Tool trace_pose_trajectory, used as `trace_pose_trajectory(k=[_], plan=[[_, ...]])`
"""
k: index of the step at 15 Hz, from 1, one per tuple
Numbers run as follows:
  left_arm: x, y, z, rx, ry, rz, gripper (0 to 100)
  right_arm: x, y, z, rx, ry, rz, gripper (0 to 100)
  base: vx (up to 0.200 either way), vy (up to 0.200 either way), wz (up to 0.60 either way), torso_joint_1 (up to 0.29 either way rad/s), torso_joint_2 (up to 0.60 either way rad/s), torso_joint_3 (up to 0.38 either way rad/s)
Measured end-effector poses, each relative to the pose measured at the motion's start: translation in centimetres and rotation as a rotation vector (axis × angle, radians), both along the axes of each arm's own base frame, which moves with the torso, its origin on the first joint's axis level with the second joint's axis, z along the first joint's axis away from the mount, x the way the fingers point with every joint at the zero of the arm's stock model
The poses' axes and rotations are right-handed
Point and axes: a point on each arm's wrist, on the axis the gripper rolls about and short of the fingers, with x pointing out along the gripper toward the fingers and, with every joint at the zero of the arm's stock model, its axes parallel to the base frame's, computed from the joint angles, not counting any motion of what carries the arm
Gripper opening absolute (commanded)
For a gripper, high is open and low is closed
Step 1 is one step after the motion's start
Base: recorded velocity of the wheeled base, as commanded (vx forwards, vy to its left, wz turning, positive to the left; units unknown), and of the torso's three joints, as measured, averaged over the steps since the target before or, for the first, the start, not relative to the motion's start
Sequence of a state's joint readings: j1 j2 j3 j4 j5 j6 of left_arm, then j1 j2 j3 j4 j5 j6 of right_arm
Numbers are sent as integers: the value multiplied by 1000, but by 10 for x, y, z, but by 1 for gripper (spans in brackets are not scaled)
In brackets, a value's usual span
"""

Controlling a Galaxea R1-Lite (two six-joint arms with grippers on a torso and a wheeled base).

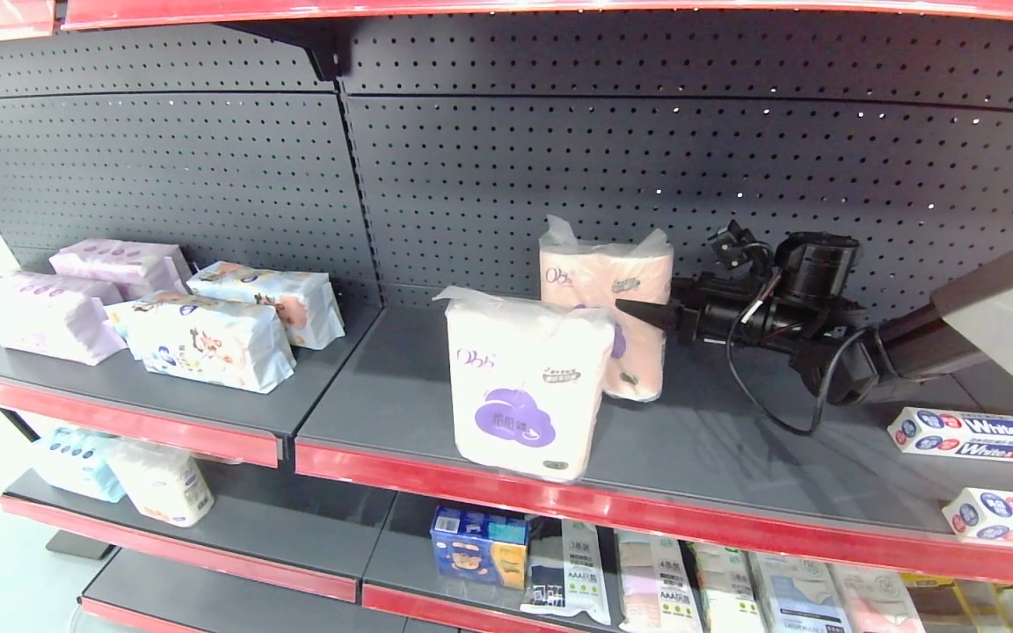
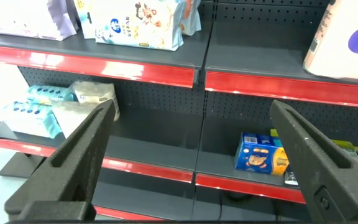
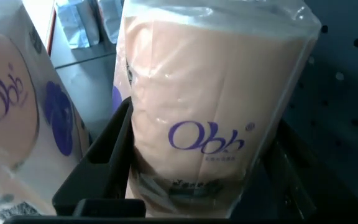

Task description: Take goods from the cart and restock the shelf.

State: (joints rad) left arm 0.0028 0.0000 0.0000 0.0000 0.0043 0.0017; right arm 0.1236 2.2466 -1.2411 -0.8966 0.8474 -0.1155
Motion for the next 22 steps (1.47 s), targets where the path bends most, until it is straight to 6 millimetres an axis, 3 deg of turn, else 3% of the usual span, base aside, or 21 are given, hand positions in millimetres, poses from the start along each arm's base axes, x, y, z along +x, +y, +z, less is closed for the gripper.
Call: trace_pose_trajectory(k=[11,22], plan=[[0,0,0,1,0,0,100,-4,-8,-6,-34,-52,112,0,0,0,0,0,0,0],[0,0,0,0,0,0,100,-6,15,-2,-32,-71,165,0,0,0,0,0,0,0]])
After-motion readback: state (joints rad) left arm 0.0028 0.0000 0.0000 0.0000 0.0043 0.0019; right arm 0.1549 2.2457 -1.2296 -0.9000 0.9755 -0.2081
